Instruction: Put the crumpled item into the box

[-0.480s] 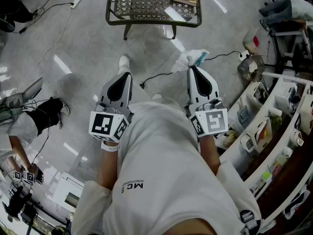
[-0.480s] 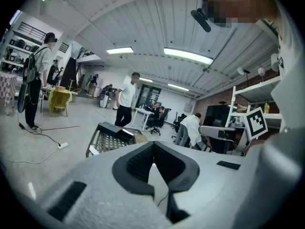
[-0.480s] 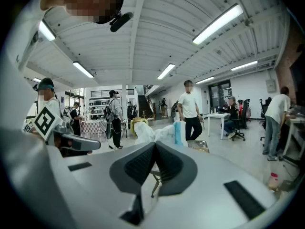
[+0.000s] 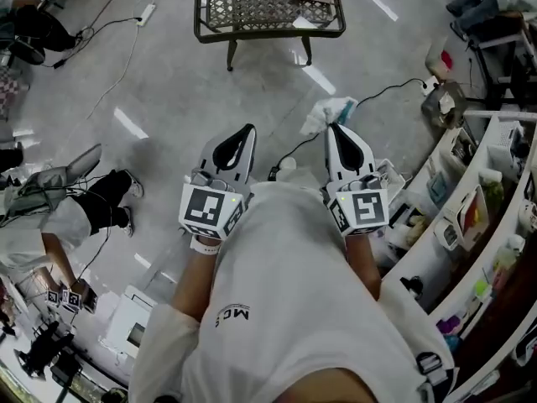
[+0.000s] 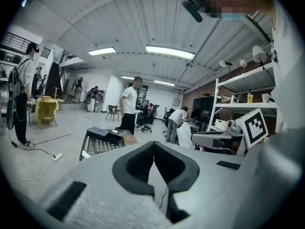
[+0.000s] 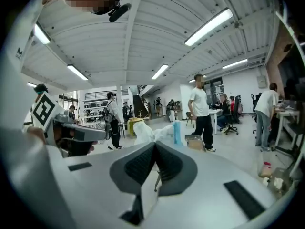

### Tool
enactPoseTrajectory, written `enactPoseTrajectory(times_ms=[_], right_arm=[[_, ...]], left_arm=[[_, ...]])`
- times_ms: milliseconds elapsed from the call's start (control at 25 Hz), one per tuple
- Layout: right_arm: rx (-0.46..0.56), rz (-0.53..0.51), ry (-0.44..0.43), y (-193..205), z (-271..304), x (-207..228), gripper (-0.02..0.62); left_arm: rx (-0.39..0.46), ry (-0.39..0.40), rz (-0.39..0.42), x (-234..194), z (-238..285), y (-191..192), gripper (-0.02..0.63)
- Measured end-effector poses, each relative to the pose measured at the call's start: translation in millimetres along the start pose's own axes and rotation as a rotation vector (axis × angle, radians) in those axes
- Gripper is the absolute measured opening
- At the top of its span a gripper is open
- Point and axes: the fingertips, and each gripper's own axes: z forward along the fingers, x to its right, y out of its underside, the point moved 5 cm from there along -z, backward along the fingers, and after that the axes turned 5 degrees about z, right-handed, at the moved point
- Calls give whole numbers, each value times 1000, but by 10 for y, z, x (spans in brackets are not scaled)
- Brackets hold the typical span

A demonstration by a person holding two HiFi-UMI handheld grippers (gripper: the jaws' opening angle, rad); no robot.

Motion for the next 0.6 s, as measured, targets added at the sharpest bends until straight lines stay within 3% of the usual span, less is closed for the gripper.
enactPoseTrajectory(times_ms=[600], right_arm=[[10,-31,-105,35,107,247,18]], left_arm=[[0,-87,-19,237,156,8,25]])
